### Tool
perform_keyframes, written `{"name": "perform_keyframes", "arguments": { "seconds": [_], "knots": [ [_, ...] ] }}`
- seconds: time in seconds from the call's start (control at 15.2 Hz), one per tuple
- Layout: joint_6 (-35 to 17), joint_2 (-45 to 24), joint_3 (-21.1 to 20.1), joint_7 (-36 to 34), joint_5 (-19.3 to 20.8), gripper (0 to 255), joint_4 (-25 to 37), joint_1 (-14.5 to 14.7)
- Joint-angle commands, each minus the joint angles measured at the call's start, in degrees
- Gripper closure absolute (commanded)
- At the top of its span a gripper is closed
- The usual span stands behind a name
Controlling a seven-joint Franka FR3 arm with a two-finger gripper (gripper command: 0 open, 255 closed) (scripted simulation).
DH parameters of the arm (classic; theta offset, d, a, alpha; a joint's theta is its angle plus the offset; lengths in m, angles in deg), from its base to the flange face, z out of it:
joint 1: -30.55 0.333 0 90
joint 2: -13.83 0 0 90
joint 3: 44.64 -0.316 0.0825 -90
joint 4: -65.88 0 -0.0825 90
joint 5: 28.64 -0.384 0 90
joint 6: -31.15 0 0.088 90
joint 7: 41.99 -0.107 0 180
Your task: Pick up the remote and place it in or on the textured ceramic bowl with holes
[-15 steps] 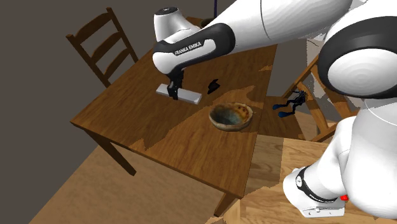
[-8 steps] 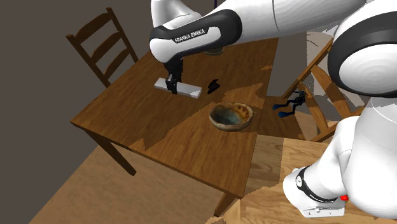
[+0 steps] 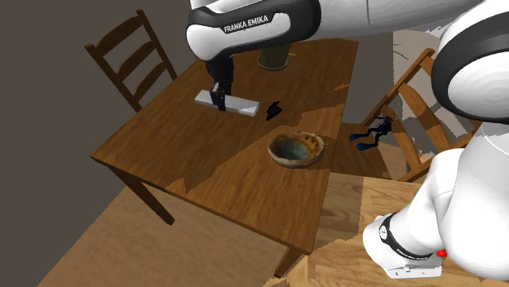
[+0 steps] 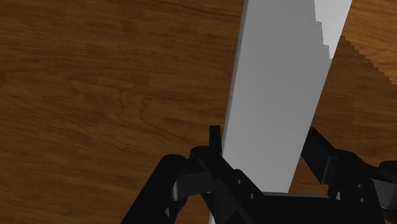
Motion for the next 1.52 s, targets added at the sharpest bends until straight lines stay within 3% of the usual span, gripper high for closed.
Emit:
{"name": "perform_keyframes", "arguments": {
  "seconds": [0.0,0.66,1.06,1.45],
  "knots": [
    [1.3,0.4,0.05,-0.05,0.13,255,0.9,0.0],
    [8.33,1.34,0.22,-0.26,0.5,255,7.04,-0.08],
    [4.15,16.43,0.16,-2.74,4.9,255,-11.64,1.68],
    [3.19,30.82,-0.97,-5.55,8.88,255,-26.59,1.55]
  ]
}}
